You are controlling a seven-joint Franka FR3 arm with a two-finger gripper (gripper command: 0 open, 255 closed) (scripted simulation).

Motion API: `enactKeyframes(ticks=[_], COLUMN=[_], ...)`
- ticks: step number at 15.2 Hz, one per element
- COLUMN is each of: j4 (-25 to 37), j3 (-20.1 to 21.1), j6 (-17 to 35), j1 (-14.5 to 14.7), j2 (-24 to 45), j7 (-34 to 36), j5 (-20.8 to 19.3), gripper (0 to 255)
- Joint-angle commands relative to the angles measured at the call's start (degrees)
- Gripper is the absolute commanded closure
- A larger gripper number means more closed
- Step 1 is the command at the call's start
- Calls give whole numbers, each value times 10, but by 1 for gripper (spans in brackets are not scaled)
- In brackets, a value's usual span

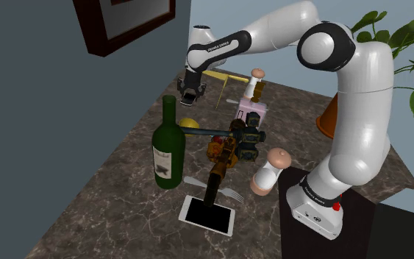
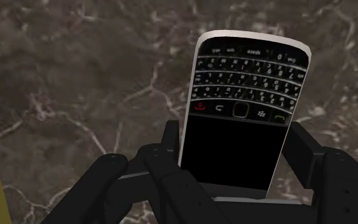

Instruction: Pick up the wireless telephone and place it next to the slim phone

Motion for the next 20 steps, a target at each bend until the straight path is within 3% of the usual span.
enactKeyframes(ticks=[1, 7, 20], j4=[0, 0, 33], j3=[0, 0, 4], j6=[0, 0, -78], j1=[0, 0, -2], j2=[1, 1, -45], j7=[0, 0, 0], j5=[0, 0, 6], gripper=[255, 255, 255])
